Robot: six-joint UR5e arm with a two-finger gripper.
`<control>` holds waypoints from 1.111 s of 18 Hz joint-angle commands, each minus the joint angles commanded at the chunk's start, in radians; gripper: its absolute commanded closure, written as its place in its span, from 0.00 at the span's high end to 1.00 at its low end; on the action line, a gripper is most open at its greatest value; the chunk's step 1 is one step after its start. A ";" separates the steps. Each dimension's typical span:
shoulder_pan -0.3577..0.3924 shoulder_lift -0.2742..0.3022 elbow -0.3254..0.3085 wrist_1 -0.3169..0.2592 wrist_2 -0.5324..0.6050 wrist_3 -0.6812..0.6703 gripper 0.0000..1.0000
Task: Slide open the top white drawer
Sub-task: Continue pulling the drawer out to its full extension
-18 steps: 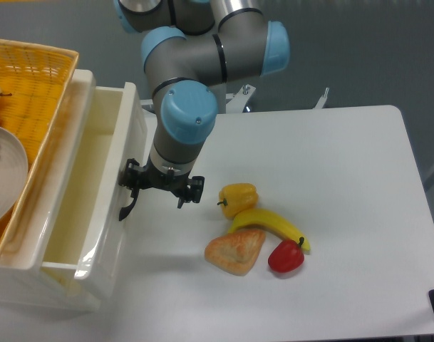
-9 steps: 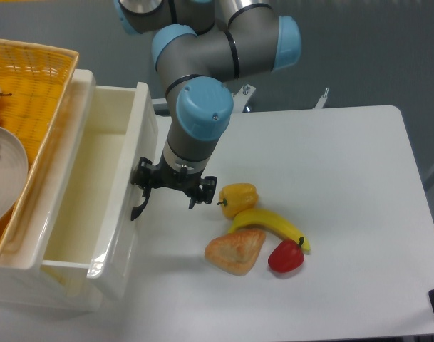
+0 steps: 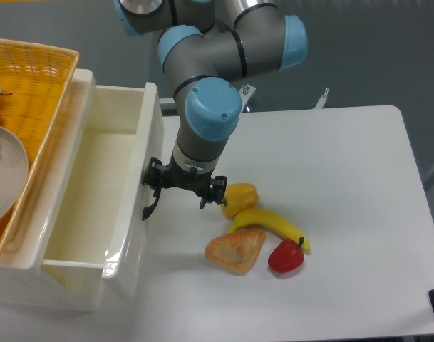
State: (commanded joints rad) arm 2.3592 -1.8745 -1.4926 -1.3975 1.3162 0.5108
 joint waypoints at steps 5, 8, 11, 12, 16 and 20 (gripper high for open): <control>0.012 -0.002 0.000 -0.002 -0.002 0.002 1.00; 0.022 -0.002 0.000 0.000 -0.002 0.002 1.00; 0.031 -0.003 0.000 0.000 -0.002 0.002 1.00; 0.031 -0.003 0.000 0.000 -0.002 0.002 1.00; 0.038 -0.005 0.000 0.000 -0.002 0.003 1.00; 0.052 -0.006 0.000 -0.002 -0.002 0.028 1.00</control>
State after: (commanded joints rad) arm 2.4114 -1.8807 -1.4926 -1.3990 1.3146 0.5384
